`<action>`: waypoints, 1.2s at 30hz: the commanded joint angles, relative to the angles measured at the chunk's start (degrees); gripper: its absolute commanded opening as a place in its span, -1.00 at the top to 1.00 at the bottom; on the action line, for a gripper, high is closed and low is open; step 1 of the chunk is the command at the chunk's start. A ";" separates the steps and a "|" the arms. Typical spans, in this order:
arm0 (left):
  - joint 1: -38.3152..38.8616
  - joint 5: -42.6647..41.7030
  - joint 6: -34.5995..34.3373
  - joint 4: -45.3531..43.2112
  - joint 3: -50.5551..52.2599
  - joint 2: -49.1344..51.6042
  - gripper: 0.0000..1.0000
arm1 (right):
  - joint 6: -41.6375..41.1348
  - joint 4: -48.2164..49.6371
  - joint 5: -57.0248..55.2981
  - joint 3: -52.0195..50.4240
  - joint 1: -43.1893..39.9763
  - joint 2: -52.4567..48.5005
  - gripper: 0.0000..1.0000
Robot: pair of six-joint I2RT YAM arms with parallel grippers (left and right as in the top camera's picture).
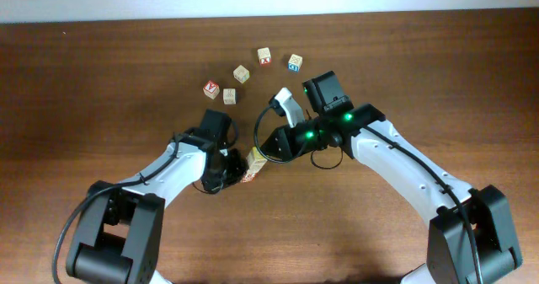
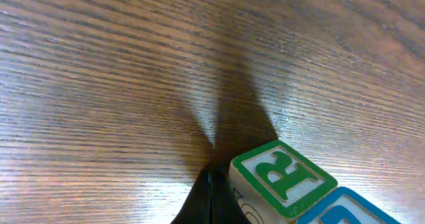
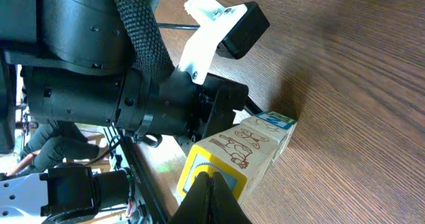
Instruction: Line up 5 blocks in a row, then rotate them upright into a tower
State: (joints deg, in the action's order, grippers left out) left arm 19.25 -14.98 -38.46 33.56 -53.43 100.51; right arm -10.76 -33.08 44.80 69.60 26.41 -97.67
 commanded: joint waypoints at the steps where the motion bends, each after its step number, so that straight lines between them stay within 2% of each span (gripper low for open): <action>1: -0.31 -5.68 -1.05 -2.29 1.75 0.22 1.00 | -0.33 -1.57 -5.03 -2.40 2.19 -3.23 0.92; 7: -0.33 -5.79 -1.90 -2.36 1.86 0.22 1.00 | -2.03 -0.90 -8.04 -2.40 3.96 -3.23 0.92; 15: -7.06 -11.41 -4.02 -6.71 7.21 0.22 1.00 | -4.20 0.59 -11.13 -2.40 5.53 -3.26 0.92; 28: -7.78 -11.34 -4.35 -7.17 7.65 0.22 1.00 | -7.78 3.72 -18.34 -2.40 7.72 -3.30 0.92; 31: -10.91 -10.32 -0.44 -5.68 7.63 0.20 1.00 | -7.78 3.32 -17.84 -2.40 7.69 -3.30 0.92; 36: -10.91 -10.19 0.37 -5.73 7.63 0.20 1.00 | -7.74 2.23 -15.89 -0.68 7.72 -3.28 0.92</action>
State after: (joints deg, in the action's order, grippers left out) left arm 8.62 -29.12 -39.46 27.42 -47.55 99.96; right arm -18.48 -28.34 36.12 70.83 33.80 -97.23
